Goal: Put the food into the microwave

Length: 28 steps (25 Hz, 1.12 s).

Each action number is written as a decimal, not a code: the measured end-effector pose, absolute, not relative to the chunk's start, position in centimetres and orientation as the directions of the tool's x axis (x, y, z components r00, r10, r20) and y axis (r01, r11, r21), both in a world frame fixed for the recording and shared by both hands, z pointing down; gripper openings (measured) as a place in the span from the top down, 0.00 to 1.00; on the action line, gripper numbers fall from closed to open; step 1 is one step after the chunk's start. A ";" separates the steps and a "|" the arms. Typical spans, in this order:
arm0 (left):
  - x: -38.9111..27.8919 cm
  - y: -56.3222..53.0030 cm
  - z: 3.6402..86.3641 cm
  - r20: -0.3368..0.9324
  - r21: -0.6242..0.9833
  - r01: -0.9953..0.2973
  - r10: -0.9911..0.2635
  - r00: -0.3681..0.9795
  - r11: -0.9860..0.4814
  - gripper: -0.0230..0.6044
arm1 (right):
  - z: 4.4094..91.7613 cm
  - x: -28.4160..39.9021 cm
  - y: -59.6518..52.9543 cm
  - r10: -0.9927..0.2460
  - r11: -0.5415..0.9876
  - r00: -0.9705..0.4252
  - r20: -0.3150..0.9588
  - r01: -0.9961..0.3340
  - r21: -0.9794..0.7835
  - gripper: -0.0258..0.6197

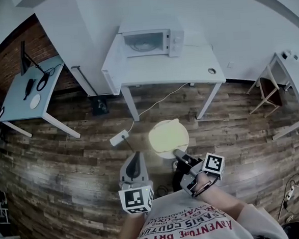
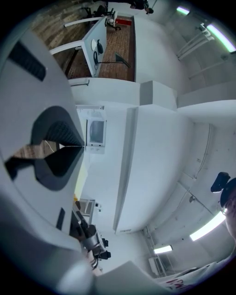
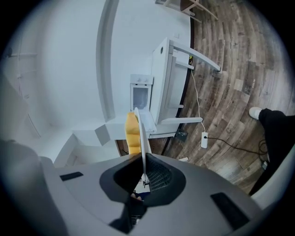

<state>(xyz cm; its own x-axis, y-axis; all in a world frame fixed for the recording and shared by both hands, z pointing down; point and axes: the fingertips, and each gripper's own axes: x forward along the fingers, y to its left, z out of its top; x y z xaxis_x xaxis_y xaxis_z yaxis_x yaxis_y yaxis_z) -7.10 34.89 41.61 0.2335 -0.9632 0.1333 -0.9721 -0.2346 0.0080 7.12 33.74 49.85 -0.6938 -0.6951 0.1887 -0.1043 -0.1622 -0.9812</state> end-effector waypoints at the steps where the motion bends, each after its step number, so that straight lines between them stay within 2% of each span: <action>1: -6.7 33.7 41.6 0.132 0.002 -0.973 -0.965 0.229 -0.230 0.95 | 49.7 7.6 32.2 -0.696 -0.161 -0.695 0.179 -0.093 -0.983 0.93; 9: -3.2 22.6 40.5 0.124 0.024 -0.988 -0.980 0.155 -0.154 0.95 | 47.6 13.4 19.8 -0.671 -0.123 -0.726 0.150 -0.090 -0.988 0.93; 17: 0.4 14.6 40.2 0.131 0.032 -0.992 -0.983 0.127 -0.124 0.95 | 48.2 17.9 11.2 -0.652 -0.161 -0.734 0.189 -0.110 -0.981 0.93; 28: -0.8 6.3 42.2 0.179 0.052 -0.991 -0.975 0.131 -0.123 0.95 | 50.0 17.0 3.2 -0.649 -0.195 -0.733 0.205 -0.101 -0.976 0.93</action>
<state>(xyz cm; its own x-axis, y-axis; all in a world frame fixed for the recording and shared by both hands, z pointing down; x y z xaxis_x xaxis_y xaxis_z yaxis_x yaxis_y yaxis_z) -0.79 6.34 42.24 0.1308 -0.9752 0.1788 -0.9910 -0.1235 0.0517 16.97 3.17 50.00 -0.7330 -0.6485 0.2054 -0.1008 -0.1950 -0.9756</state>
